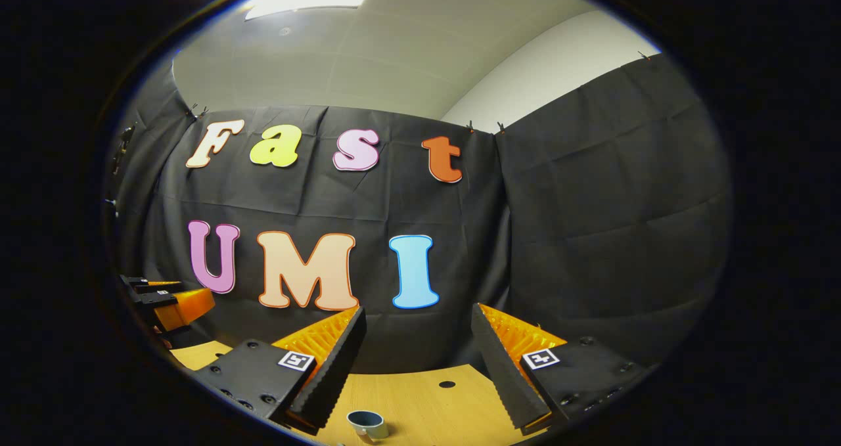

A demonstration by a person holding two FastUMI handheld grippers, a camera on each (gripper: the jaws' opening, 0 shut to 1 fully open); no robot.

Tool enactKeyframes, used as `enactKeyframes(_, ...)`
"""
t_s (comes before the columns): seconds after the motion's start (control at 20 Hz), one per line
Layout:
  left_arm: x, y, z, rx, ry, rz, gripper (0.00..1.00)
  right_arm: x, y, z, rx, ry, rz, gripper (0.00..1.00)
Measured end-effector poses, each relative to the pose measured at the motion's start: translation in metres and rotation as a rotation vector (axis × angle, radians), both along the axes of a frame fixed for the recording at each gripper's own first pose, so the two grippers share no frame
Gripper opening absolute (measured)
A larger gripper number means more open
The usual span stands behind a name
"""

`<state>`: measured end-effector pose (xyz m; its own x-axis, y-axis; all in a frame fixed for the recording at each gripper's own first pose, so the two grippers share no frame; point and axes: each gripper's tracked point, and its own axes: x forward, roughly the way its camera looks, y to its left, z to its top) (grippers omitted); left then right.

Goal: Put the toothbrush and toothpaste on the desktop into the cup, then pick up the cup and place it on the coaster on the desktop.

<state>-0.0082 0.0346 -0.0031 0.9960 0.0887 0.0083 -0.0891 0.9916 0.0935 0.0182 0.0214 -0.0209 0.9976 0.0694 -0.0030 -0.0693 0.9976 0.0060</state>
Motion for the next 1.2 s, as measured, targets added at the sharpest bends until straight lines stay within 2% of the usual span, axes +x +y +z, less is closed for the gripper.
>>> enactKeyframes(0.35,-0.012,0.022,0.000,0.013,-0.015,0.042,0.94,0.000,0.016,-0.029,-0.040,0.054,0.057,0.99)
enactKeyframes(0.85,-0.015,0.037,-0.006,-0.048,0.020,0.045,0.94,-0.006,0.071,-0.072,-0.044,0.128,0.187,0.99)
enactKeyframes(1.0,-0.018,0.046,-0.001,-0.054,0.008,0.049,0.94,-0.013,0.089,-0.104,-0.043,0.181,0.209,0.99)
enactKeyframes(1.2,-0.024,0.061,-0.004,-0.052,0.030,0.051,0.94,-0.027,0.104,-0.156,-0.096,0.278,0.242,0.99)
